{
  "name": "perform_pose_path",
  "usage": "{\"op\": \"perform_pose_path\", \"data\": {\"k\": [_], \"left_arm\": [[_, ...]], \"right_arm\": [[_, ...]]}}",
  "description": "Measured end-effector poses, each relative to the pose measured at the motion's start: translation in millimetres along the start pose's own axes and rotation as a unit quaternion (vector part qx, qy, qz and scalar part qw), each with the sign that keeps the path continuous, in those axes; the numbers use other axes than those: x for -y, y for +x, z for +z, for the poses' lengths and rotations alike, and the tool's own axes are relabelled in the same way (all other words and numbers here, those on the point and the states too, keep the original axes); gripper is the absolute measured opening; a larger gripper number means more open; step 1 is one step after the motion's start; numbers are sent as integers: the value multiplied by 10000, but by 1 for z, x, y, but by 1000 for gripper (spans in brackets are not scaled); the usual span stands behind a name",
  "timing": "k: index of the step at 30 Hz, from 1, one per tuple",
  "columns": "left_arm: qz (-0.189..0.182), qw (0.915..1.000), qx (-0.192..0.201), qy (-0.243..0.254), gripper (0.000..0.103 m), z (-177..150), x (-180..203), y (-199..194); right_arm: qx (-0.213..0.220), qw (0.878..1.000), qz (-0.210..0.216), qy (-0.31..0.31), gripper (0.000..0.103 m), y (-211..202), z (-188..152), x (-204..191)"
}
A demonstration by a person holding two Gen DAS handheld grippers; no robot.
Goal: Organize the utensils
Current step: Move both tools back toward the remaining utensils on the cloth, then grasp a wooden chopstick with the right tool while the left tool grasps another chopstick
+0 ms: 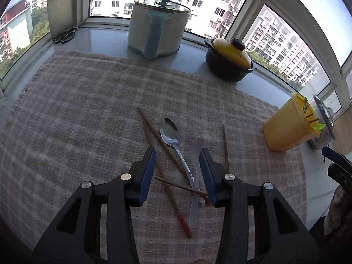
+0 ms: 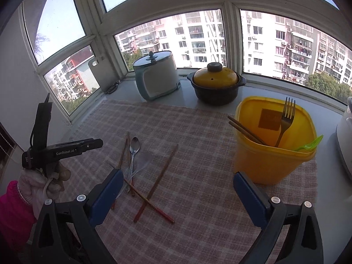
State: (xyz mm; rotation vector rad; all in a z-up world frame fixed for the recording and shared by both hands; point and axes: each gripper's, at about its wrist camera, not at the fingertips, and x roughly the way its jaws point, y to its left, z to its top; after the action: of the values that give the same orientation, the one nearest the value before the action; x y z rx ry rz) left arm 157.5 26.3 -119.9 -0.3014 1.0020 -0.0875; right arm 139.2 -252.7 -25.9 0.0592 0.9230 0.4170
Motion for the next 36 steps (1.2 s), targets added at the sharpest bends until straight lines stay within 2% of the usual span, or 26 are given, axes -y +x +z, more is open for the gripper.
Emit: {"op": "perform_pose_path", "data": {"k": [8, 13, 20, 26, 36], "left_arm": [[-160, 9994, -269, -135, 34, -14, -15, 11], [-184, 9988, -361, -261, 31, -23, -28, 14], [-201, 9980, -512, -307, 22, -36, -43, 18], [-269, 9970, -675, -273, 15, -46, -45, 25], [-360, 9956, -826, -247, 12, -51, -38, 38]], "right_arm": [[-480, 9983, 302, 116, 79, 38, -2, -10], [-892, 9940, 532, -353, 65, 64, -9, -33], [-1622, 9779, 677, -1133, 44, 113, -29, -69], [-2035, 9632, 695, -1611, 38, 143, -36, -87], [-2381, 9411, 617, -2320, 27, 169, -41, -110]]}}
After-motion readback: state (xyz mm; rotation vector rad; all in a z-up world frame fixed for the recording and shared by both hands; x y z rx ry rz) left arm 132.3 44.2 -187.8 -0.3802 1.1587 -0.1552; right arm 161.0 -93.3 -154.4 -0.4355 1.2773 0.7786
